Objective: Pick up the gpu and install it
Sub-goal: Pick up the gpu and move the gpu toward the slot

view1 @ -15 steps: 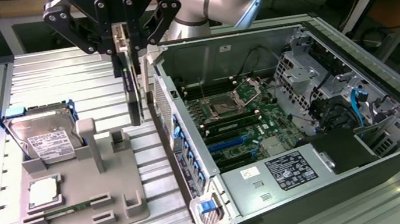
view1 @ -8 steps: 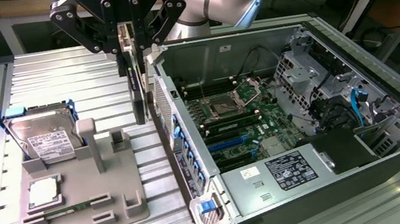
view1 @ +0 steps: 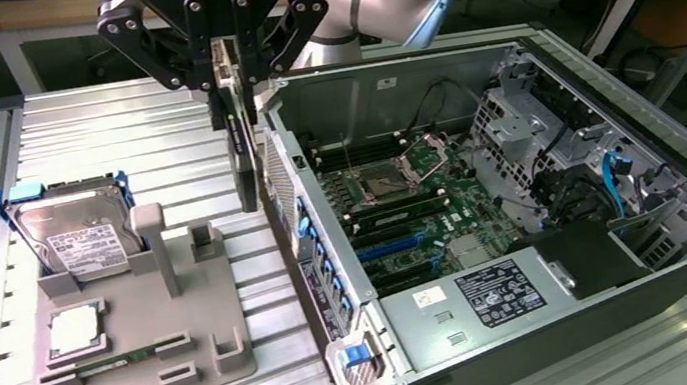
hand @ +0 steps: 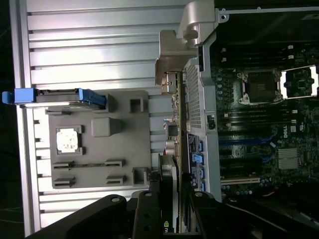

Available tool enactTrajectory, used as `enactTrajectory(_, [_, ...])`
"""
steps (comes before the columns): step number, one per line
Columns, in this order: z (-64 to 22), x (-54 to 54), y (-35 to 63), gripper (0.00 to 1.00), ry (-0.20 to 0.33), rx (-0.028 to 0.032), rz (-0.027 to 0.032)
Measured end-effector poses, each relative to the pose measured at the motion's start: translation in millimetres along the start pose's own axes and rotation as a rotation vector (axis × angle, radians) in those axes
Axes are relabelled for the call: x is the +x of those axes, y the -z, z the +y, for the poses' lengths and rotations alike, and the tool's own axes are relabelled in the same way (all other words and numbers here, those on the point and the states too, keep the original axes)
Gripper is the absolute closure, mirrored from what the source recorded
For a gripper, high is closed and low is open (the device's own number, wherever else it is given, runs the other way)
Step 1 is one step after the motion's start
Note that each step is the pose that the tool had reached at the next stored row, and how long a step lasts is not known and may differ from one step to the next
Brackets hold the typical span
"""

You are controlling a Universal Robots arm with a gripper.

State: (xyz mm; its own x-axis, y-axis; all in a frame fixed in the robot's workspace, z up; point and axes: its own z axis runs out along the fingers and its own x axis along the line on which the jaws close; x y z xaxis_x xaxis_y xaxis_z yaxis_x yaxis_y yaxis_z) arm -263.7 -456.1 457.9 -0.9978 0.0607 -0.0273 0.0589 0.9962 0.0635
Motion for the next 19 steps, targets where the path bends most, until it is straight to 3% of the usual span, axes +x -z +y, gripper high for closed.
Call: enactTrajectory(19, [0.8, -14.0, -0.5, 0.73, 0.0, -0.0001, -0.0001])
